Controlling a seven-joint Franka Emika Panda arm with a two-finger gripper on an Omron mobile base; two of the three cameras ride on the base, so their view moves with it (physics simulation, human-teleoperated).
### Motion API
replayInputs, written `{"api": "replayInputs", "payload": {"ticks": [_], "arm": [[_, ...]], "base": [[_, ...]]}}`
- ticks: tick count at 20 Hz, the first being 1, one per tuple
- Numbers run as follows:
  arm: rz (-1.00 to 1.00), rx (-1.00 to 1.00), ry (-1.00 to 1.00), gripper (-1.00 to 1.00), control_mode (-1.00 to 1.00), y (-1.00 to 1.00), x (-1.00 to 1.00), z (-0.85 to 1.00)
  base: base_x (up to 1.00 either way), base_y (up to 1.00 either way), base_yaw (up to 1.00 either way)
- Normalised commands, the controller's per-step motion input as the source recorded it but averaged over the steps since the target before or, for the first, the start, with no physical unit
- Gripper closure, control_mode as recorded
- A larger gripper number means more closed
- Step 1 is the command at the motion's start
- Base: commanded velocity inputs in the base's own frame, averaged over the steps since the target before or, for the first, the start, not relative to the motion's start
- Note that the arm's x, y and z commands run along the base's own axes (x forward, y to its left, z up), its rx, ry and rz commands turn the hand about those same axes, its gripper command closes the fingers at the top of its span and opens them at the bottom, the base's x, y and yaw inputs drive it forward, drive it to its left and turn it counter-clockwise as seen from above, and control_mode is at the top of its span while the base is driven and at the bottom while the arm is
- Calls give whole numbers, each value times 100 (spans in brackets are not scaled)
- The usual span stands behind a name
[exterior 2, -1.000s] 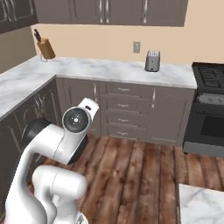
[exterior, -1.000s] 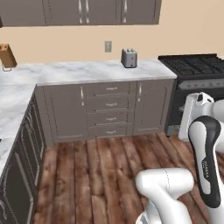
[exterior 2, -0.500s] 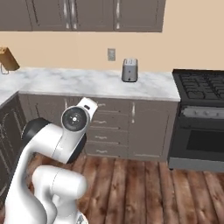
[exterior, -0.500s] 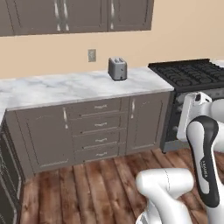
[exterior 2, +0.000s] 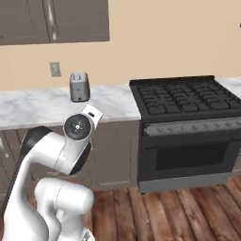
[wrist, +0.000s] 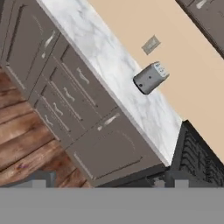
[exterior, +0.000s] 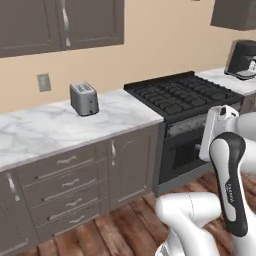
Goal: Take the cake and donut from the fridge and place them on the empty tray on the dining counter.
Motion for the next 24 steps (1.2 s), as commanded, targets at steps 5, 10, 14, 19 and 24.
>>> {"api": "replayInputs", "payload": {"ticks": [5, 10, 14, 19, 24], "arm": [[0, 0, 0, -100, 100, 0, 0, 0], [0, 0, 0, -100, 100, 0, 0, 0], [0, 0, 0, -100, 100, 0, 0, 0], [0, 0, 0, -100, 100, 0, 0, 0], [0, 0, 0, -100, 100, 0, 0, 0]], "base": [[62, -78, -56], [48, -81, -56], [58, -73, -56], [70, -61, -55], [74, -56, -54]]}}
